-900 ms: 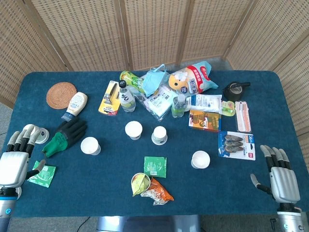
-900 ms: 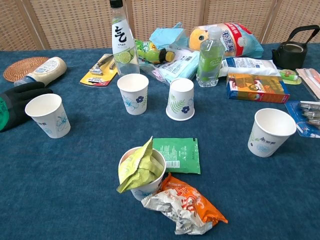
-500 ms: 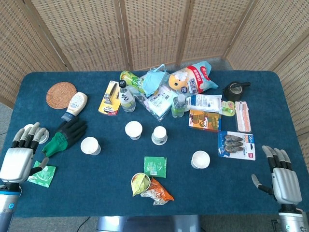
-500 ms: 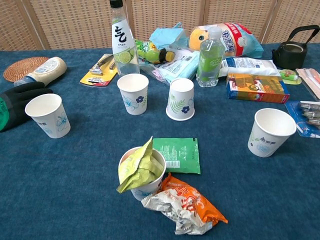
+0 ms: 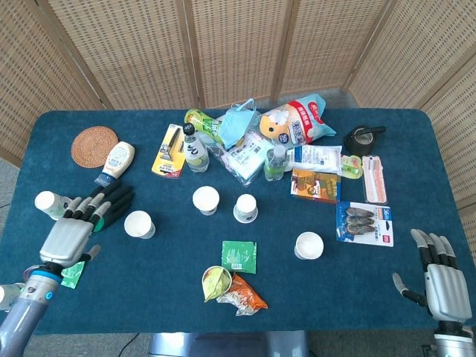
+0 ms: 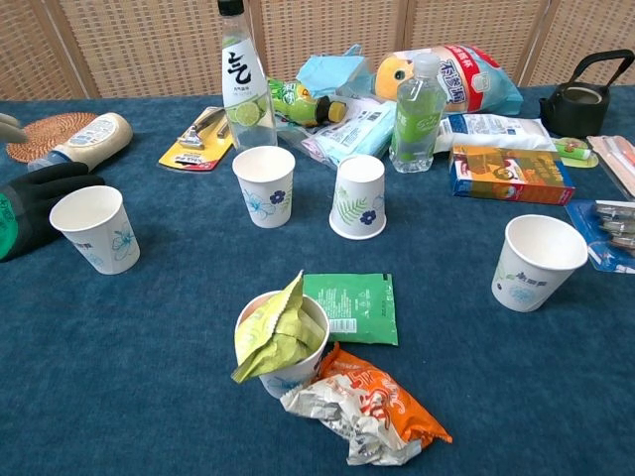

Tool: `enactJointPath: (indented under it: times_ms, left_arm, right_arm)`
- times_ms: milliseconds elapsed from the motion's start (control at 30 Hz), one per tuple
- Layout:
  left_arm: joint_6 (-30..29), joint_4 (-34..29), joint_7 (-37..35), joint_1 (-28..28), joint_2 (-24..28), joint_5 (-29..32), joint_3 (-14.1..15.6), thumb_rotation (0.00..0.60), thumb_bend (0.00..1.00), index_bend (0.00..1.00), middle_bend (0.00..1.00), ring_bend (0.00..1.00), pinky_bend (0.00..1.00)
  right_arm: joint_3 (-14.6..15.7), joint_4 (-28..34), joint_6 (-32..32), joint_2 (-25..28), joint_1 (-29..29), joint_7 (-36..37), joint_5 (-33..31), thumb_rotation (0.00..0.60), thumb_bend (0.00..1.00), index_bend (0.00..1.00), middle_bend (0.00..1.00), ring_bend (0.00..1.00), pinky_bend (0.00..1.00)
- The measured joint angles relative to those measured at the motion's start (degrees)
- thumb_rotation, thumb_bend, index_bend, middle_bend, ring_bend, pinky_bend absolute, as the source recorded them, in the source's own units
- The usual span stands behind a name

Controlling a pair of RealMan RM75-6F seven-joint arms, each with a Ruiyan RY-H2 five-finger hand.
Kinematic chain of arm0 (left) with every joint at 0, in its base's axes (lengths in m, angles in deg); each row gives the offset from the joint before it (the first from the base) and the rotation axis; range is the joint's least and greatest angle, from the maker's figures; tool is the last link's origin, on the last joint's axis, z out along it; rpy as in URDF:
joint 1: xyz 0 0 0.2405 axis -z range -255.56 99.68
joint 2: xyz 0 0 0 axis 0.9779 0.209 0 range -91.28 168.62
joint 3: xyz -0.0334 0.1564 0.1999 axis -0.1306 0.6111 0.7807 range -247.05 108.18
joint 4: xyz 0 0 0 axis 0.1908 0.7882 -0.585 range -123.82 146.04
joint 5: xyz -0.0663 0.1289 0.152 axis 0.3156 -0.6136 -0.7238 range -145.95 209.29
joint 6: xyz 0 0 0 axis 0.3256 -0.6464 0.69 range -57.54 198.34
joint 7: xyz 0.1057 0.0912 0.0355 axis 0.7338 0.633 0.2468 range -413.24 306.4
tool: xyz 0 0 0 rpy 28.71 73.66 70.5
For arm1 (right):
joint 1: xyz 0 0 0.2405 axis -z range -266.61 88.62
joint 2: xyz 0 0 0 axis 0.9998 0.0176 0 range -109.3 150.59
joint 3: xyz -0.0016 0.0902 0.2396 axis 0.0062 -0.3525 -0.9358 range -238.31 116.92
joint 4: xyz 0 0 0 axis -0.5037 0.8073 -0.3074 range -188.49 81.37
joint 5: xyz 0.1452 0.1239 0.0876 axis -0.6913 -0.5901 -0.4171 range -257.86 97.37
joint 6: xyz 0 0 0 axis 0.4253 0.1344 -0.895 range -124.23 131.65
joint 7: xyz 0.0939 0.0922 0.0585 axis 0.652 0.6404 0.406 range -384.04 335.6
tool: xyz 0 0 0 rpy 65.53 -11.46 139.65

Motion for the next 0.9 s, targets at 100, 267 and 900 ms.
enactJointPath:
  times_ms: [100, 267, 900]
  left_arm:
    - [2.0, 0.4, 2.0, 2.4, -2.2, 2.4, -0.5, 0.6, 0.34, 0.07, 0.0, 0.0, 0.0]
    - [3.9, 1.5, 4.7, 5.6, -5.1, 4.9, -1.0, 0.6, 0.34, 0.1, 0.0, 0.0, 0.0]
    - [8.8, 8.3, -0.9, 11.2, -11.0, 10.7, -1.8, 0.6, 0.33, 0.28, 0.0, 0.0, 0.03]
  right_arm:
    - [-0.1, -0.3, 0.0, 0.1, 0.1, 0.5, -0.3, 0.541, 0.35, 0.0, 0.11, 0.0, 0.0]
    - [-0.2, -0.8, -0.2, 0.0, 0.3, 1.3, -0.4, 0.542, 0.36, 0.0, 0.11, 0.0, 0.0]
    - [0.1, -0.3, -2.5, 1.2, 2.7, 2.3, -0.8, 0.54, 0.35, 0.0, 0.12, 0.0, 0.0]
